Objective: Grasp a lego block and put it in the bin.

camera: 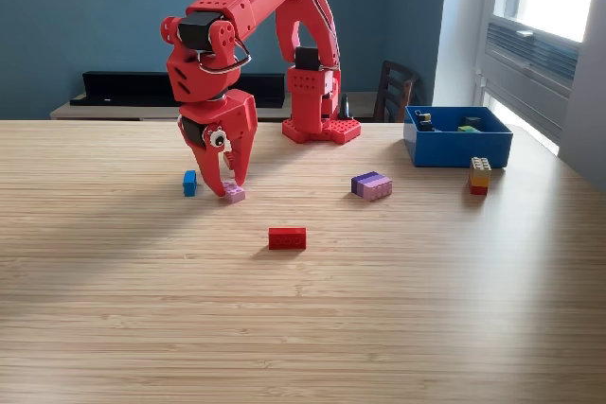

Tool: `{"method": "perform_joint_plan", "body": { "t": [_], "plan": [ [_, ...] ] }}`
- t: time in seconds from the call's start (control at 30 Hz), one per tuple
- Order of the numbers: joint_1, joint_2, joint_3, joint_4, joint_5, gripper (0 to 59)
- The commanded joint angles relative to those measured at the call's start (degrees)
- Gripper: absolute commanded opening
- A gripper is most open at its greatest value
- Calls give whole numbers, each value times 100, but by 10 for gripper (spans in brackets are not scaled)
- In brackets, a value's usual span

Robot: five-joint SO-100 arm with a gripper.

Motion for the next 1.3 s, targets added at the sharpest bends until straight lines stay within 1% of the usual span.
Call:
{"method": "perform_joint_plan", "body": {
  "t": [0.03,0.17,0.23,0.43,0.5,0.6,0.73,0.8,1.0,1.3],
  "plan": [
    [79,79,-255,-44,-97,2],
    [176,79,-404,-44,-97,1],
    [176,88,-606,97,-97,1],
    [-26,176,-1679,1002,-62,1],
    [-246,176,-2188,1397,-53,1],
    [-800,176,-2874,1951,-53,1],
    [-1986,202,-3375,2461,-132,1],
    [-2646,202,-3305,2470,-132,1],
    [-4852,202,-2689,2470,-97,1],
    [-7708,193,-2689,2470,-809,1]
  ]
}}
